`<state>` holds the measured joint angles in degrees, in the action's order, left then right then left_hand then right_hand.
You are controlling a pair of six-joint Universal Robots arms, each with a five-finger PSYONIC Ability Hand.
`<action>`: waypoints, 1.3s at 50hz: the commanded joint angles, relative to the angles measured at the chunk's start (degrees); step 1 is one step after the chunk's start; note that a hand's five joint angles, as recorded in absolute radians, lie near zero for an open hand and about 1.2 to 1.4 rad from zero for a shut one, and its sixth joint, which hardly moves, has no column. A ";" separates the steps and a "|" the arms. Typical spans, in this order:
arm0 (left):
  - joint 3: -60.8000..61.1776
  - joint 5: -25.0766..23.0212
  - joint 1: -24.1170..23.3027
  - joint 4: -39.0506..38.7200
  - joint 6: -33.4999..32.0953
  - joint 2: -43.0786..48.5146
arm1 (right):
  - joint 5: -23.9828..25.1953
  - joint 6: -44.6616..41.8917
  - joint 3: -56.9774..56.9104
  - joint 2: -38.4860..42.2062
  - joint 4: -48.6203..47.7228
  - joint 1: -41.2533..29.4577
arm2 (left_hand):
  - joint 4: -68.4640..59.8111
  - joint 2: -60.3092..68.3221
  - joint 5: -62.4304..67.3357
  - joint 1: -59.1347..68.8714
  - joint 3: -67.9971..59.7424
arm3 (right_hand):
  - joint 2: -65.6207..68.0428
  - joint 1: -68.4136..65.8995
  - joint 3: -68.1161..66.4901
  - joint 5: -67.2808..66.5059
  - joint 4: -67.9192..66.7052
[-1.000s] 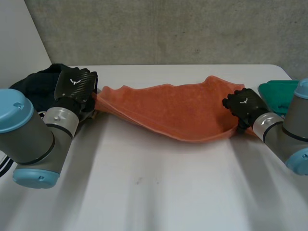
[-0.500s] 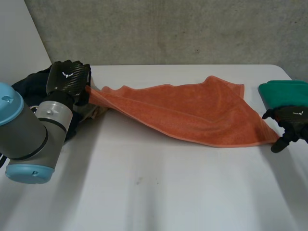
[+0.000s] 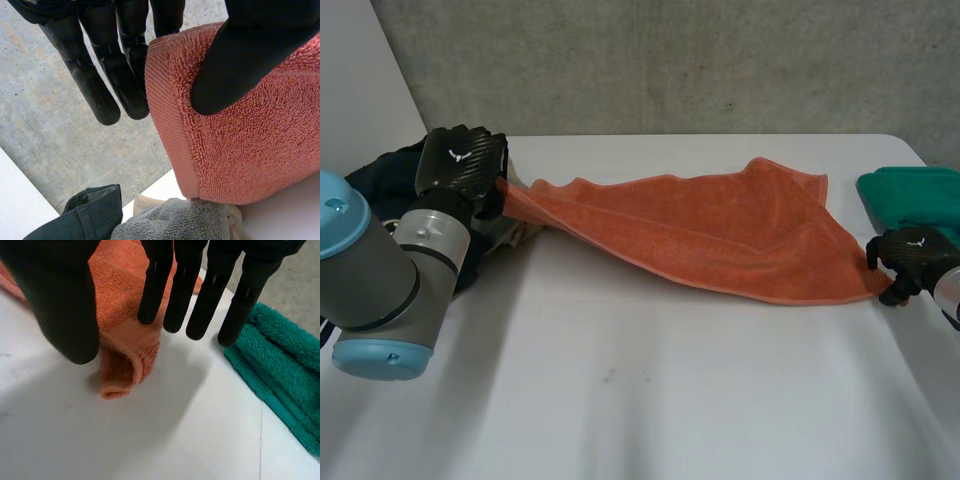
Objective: Fold the laundry.
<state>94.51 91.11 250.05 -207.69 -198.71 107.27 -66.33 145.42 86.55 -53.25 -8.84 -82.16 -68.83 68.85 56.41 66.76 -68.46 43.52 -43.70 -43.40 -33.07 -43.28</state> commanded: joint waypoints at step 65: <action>-56.81 1.00 1.84 -9.23 -10.22 25.36 | -22.87 -4.98 -33.64 -7.84 -24.83 -13.63 | -11.17 11.15 13.59 13.24 -11.54 | 36.48 -36.30 -36.60 -36.93 -36.72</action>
<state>38.85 91.36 251.30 -210.43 -212.88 133.05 -88.61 138.78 53.01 -59.81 -25.68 -94.47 -68.85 68.87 56.41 66.76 -68.49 67.64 -65.26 -68.40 -56.75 -68.67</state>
